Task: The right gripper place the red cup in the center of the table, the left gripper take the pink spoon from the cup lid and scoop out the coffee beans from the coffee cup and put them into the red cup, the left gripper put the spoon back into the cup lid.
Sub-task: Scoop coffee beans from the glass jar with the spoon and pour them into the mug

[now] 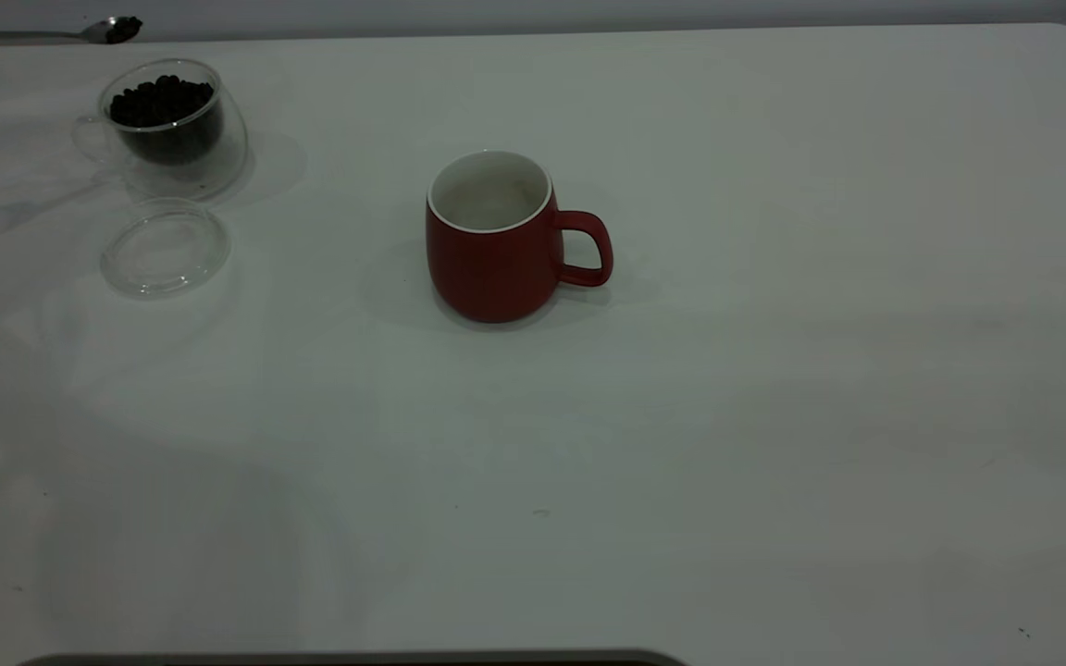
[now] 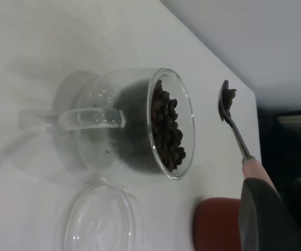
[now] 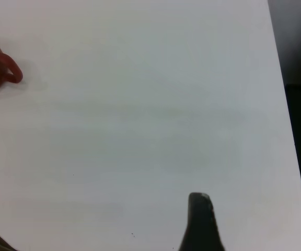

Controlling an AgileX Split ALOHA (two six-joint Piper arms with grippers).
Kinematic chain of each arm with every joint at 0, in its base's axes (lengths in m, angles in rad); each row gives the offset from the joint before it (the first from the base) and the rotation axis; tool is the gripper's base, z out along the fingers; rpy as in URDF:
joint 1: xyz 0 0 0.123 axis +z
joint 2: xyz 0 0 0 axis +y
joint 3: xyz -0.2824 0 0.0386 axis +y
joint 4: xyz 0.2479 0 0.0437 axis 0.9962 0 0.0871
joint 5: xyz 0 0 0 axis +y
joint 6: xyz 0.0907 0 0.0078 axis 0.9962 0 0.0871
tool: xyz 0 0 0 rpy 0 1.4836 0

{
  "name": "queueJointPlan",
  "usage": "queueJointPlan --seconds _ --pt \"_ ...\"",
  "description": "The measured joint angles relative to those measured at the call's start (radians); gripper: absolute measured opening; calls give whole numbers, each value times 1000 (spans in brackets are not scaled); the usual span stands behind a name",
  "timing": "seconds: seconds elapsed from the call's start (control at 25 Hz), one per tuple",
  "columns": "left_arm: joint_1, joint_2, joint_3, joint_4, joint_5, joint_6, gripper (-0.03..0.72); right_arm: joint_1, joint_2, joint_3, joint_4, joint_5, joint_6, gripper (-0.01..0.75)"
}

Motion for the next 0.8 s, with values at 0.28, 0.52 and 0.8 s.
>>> queueJointPlan --seconds 0.28,0.52,0.8 --pt "0 0 0 0 2 -59 127 0 0 0 0 0 0 588" --pt "-1 0 0 2 2 -109 127 0 0 0 0 0 0 588" --pt "-43 0 0 2 3 -136 127 0 0 0 0 0 0 588"
